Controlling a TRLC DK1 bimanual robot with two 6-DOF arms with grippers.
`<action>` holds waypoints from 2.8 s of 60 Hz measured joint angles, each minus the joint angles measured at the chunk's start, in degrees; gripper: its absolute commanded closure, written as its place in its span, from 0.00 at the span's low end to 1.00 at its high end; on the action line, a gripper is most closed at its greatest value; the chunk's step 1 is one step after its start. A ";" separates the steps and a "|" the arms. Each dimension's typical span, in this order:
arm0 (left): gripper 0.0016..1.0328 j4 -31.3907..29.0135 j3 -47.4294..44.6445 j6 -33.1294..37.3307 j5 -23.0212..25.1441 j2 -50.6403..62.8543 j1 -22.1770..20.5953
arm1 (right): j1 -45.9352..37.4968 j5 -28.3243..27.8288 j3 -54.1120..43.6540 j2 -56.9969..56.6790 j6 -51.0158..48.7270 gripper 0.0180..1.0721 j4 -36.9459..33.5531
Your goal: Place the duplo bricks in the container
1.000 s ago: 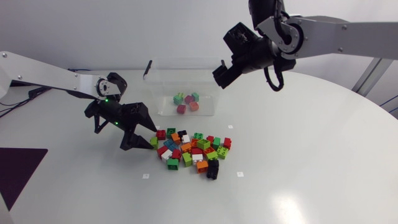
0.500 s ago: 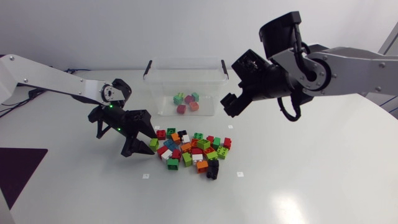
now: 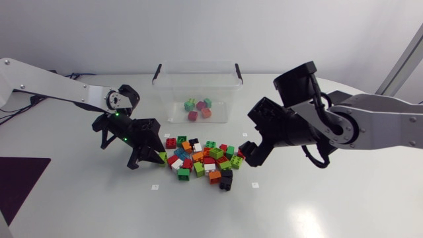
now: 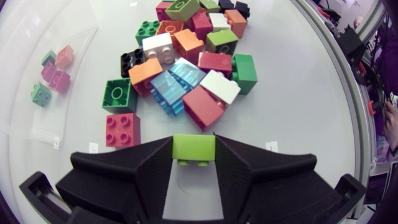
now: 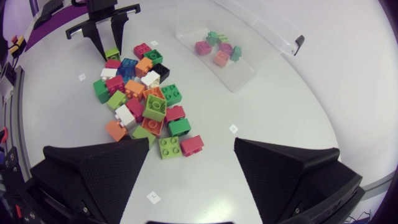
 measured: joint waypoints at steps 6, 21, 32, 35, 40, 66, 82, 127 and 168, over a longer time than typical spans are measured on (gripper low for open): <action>0.80 -1.05 -0.94 -0.02 -0.07 -2.32 0.00 | -0.57 -2.27 -0.94 0.07 -1.18 0.06 0.00; 0.80 -2.93 -1.14 -0.39 -0.24 -8.57 0.00 | -4.63 -5.66 -0.98 3.23 -4.07 0.06 1.05; 0.80 -4.24 0.04 -2.16 -0.17 -11.08 0.00 | -5.70 -6.36 -0.72 8.07 -6.01 0.06 1.25; 0.80 -4.26 1.42 -3.13 0.33 -11.21 0.00 | -6.19 -6.51 -0.33 9.60 -6.43 0.06 1.25; 0.80 -4.24 4.55 -4.90 1.01 -11.21 0.00 | -6.82 -6.49 0.66 11.93 -7.06 0.06 1.22; 0.80 5.18 19.12 -19.87 6.54 -10.08 0.35 | -8.50 -7.58 4.31 16.94 -9.03 0.06 1.25; 0.80 18.80 23.61 -33.44 6.47 -5.20 0.42 | -9.90 -8.46 5.33 18.56 -10.56 0.06 1.25; 0.05 23.23 35.08 -43.01 -0.09 5.75 1.03 | -10.82 -11.28 11.47 23.69 -15.15 0.06 -1.46; 0.05 22.67 9.40 -38.66 -0.42 -20.52 1.42 | -9.14 -13.33 14.58 27.85 -18.45 0.11 -3.41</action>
